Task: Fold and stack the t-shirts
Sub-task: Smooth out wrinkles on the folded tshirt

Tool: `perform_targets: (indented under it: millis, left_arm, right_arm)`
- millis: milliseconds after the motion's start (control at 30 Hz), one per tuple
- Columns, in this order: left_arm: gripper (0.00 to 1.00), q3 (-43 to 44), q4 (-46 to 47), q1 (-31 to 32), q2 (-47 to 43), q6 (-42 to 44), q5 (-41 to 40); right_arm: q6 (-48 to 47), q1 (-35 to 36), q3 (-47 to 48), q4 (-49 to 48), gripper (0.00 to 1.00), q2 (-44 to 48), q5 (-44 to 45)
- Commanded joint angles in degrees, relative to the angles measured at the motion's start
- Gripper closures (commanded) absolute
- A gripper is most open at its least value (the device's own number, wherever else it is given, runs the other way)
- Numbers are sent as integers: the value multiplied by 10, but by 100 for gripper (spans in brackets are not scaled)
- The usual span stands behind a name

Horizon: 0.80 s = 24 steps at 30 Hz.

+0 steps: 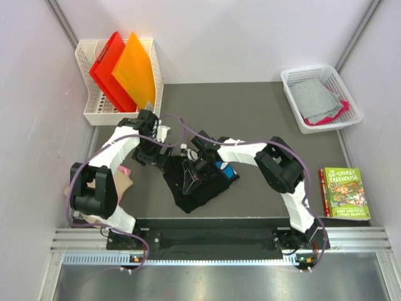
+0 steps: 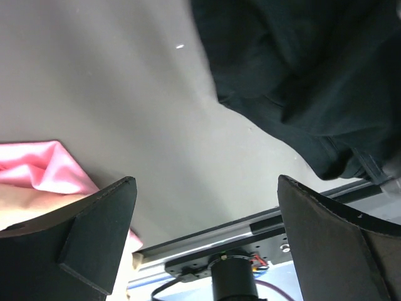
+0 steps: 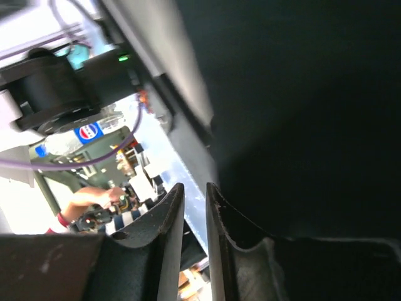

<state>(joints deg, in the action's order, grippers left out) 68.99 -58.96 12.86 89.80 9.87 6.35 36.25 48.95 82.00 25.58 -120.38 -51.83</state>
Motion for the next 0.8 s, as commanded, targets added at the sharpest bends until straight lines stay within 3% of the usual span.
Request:
perform_targets:
  millis: [0,300,467,767]
  left_arm:
    - [1,-2,31,-16,24,-20,60]
    - [1,14,53,-26,96,-63,153]
    - [1,21,68,-26,131,-79,160]
    - [1,18,85,-27,201,-75,168]
  right_arm:
    - [-10,-10,23,14,80,-31,-3]
    - [-22,-87,96,79,77,90,-3]
    - [-32,-136,21,84,76,165,9]
    - [-67,-156,-83,70,78,147,31]
